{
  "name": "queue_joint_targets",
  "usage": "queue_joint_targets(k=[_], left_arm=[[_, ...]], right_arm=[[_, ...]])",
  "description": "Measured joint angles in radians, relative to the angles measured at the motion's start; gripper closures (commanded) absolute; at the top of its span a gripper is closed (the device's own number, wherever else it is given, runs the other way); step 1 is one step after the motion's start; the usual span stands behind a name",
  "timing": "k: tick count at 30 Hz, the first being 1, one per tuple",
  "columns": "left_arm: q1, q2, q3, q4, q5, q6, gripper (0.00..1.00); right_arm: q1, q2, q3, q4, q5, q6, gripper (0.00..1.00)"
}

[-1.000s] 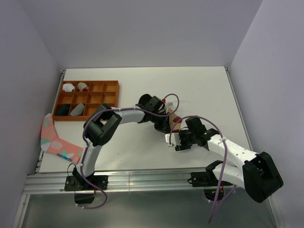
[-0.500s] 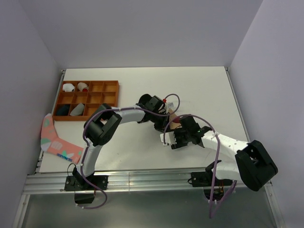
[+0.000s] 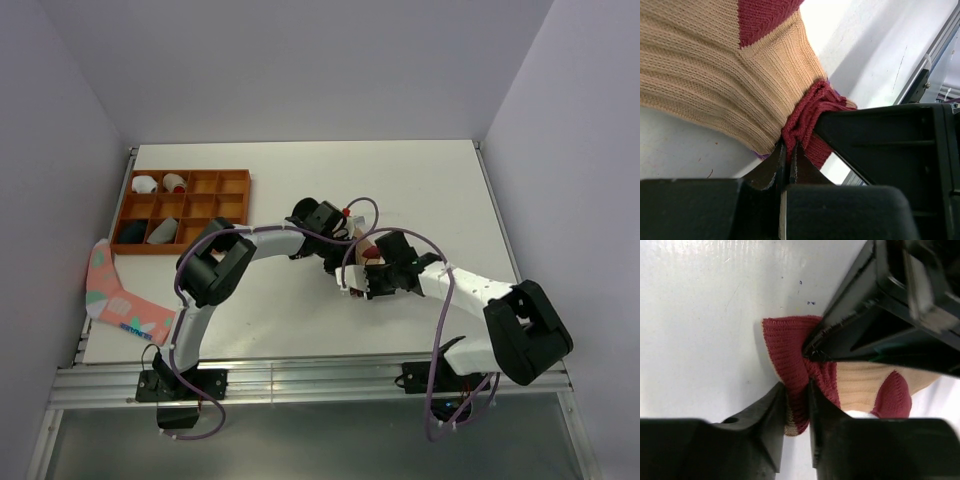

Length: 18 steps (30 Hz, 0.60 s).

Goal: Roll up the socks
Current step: Roll the sock at the center of the board.

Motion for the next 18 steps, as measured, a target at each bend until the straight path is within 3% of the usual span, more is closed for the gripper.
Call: queue_joint_targets(k=[9, 15, 18], left_arm=[[-0.001, -0.056, -0.099, 0.095, -0.035, -0.144, 0.91], [-0.005, -0.117, -0.181, 0.192, -0.117, -0.273, 0.77], [-0.007, -0.146, -0.235, 0.23, -0.183, -0.315, 0.75]], right_arm=[[-0.119, 0.045, 0.152, -0.247, -0.17, 0.018, 0.8], [-0.182, 0.145, 0.268, -0.402, -0.257, 0.012, 0.82], [-0.2, 0.193, 0.299, -0.467, -0.27, 0.014, 0.82]])
